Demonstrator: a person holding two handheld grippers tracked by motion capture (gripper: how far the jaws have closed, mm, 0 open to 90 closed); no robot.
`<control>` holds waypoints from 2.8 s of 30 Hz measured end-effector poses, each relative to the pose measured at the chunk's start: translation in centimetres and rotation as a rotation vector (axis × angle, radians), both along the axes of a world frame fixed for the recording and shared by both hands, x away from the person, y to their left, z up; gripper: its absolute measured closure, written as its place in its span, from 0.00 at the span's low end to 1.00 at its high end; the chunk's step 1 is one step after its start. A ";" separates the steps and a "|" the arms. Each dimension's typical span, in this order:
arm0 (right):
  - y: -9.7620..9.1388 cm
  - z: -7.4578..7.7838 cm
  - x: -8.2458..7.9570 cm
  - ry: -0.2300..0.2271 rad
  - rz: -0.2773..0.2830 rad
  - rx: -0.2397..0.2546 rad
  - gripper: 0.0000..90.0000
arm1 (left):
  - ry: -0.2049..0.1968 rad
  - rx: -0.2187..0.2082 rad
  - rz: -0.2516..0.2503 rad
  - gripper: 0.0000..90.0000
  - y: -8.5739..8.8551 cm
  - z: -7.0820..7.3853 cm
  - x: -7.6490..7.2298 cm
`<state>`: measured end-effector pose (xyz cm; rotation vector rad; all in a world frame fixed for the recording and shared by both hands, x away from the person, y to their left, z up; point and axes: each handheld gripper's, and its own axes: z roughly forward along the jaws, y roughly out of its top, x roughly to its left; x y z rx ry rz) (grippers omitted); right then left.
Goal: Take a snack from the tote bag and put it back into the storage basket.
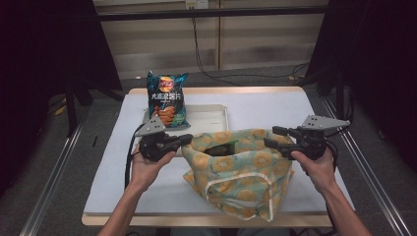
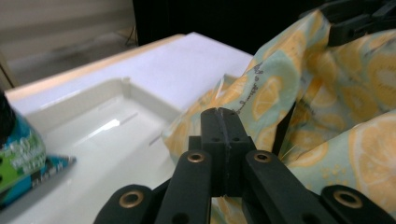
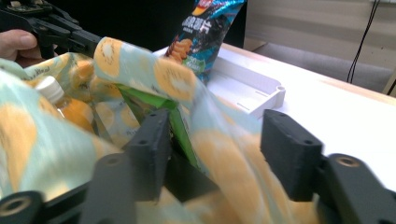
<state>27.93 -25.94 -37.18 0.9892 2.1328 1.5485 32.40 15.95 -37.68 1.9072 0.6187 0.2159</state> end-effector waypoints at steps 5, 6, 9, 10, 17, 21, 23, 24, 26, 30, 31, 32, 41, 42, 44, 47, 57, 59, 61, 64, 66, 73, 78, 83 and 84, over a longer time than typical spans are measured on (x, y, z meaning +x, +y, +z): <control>0.2 -0.4 0.2 0.004 0.020 0.017 0.76 | 0.001 0.066 0.012 1.00 -0.5 -1.5 0.3; 0.2 -0.5 0.2 0.005 0.024 0.023 0.80 | 0.001 0.092 0.010 1.00 -0.7 -1.8 0.3; 0.3 -0.9 0.5 0.004 0.010 0.017 0.91 | 0.023 0.099 0.003 1.00 -0.9 -2.5 0.5; 0.1 -1.3 0.8 0.011 0.002 0.031 0.94 | 0.031 0.109 0.003 1.00 -1.0 -2.7 0.6; 0.0 -2.9 1.8 0.022 -0.037 0.030 0.99 | 0.067 0.145 -0.018 1.00 -1.5 -4.6 0.9; -0.1 -4.0 2.5 0.048 -0.050 0.011 0.99 | 0.091 0.164 -0.035 1.00 -1.6 -5.3 0.9; -0.1 -4.5 2.8 0.058 -0.067 0.005 0.99 | 0.094 0.170 -0.034 1.00 -1.6 -5.7 0.9; -0.1 -4.8 2.9 0.063 -0.070 -0.003 0.99 | 0.099 0.177 -0.037 1.00 -1.6 -5.8 1.0; 0.0 -5.5 3.2 0.081 -0.079 -0.028 0.99 | 0.117 0.171 -0.044 1.00 -1.7 -6.3 1.1; 0.0 -6.6 3.5 0.109 -0.079 -0.048 0.99 | 0.143 0.174 -0.046 1.00 -1.7 -7.1 1.3; 0.0 -6.7 3.5 0.116 -0.080 -0.052 0.99 | 0.147 0.158 -0.045 1.00 -1.6 -7.1 1.3; 0.0 -6.9 3.6 0.120 -0.082 -0.058 0.98 | 0.147 0.148 -0.046 1.00 -1.5 -7.0 1.3; -0.4 -6.1 3.0 0.118 -0.090 -0.034 0.67 | 0.117 0.015 -0.018 0.76 -0.3 -4.5 0.4; -0.5 -5.8 2.8 0.109 -0.091 -0.030 0.62 | 0.105 0.012 -0.018 0.73 -0.4 -4.1 0.1; -0.6 -5.1 2.5 0.091 -0.102 -0.019 0.55 | 0.080 0.005 -0.016 0.66 -0.3 -3.3 -0.4; -0.7 -4.0 1.8 0.068 -0.116 -0.004 0.45 | 0.055 -0.006 -0.024 0.60 -0.2 -2.2 -1.2; -0.9 -1.2 -0.2 0.021 -0.107 0.029 0.34 | -0.045 -0.044 -0.044 0.51 -0.9 1.2 -4.1; -0.9 -0.8 -0.8 0.012 -0.100 0.034 0.34 | -0.055 -0.060 -0.066 0.51 -1.0 1.6 -4.6; -1.0 -0.6 -1.2 0.002 -0.099 0.033 0.35 | -0.057 -0.067 -0.081 0.52 -0.9 1.9 -5.1; -0.8 -0.4 -1.9 0.003 -0.093 0.029 0.39 | -0.040 -0.093 -0.141 0.63 -1.1 1.9 -5.7; -0.8 -0.4 -2.3 0.002 -0.080 0.032 0.40 | -0.024 -0.078 -0.171 0.68 -1.4 1.6 -6.2; -1.1 -2.3 -2.3 0.060 -0.100 0.001 0.40 | 0.018 0.009 -0.253 0.64 -1.9 -1.1 -8.0; -1.1 -3.1 -2.1 0.086 -0.104 -0.005 0.40 | 0.057 0.068 -0.219 0.52 -1.4 -3.1 -8.0; -1.0 -3.9 -2.0 0.109 -0.089 -0.003 0.42 | 0.084 0.129 -0.203 0.43 -1.6 -5.3 -7.6; -1.0 -4.0 -2.0 0.114 -0.090 -0.006 0.45 | 0.089 0.139 -0.197 0.41 -1.6 -5.7 -7.5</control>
